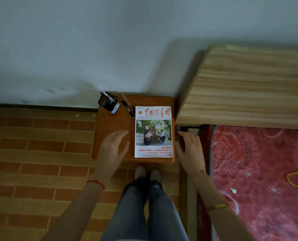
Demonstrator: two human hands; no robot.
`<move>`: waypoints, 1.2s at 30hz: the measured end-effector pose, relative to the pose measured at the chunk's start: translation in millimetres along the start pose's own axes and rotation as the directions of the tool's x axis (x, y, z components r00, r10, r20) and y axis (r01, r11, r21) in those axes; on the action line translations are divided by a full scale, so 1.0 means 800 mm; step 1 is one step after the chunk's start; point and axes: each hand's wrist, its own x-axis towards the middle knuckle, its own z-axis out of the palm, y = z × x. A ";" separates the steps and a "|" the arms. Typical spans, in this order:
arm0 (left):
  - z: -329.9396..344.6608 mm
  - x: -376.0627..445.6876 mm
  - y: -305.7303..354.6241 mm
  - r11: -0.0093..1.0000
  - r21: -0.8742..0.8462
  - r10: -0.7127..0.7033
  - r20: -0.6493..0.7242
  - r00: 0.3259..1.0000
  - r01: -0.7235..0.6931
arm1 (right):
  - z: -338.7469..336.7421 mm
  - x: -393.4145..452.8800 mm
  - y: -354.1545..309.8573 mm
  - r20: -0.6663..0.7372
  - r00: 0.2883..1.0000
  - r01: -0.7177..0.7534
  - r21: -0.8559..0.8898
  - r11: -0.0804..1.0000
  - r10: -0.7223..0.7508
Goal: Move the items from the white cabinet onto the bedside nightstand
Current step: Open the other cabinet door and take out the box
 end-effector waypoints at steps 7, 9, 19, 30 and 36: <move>-0.106 -0.068 0.059 0.999 0.035 -0.011 -0.124 0.992 0.016 | -0.098 -0.035 -0.063 -0.034 0.995 0.097 0.027 0.995 -0.097; -0.124 -0.089 0.070 0.999 0.034 -0.030 -0.173 0.985 0.036 | -0.115 -0.045 -0.074 -0.012 0.993 0.117 0.040 0.992 -0.116; -0.183 -0.206 0.100 0.964 0.012 -0.238 -0.408 0.881 0.266 | -0.147 -0.059 -0.149 0.118 0.927 0.347 0.098 0.933 -0.357; -0.231 -0.369 0.091 0.798 -0.116 -0.537 -0.583 0.609 0.592 | -0.109 -0.079 -0.277 0.314 0.700 0.612 0.199 0.765 -0.642; -0.244 -0.478 0.072 0.671 -0.217 -0.636 -0.660 0.400 0.709 | -0.047 -0.130 -0.367 0.359 0.462 0.771 0.290 0.568 -0.811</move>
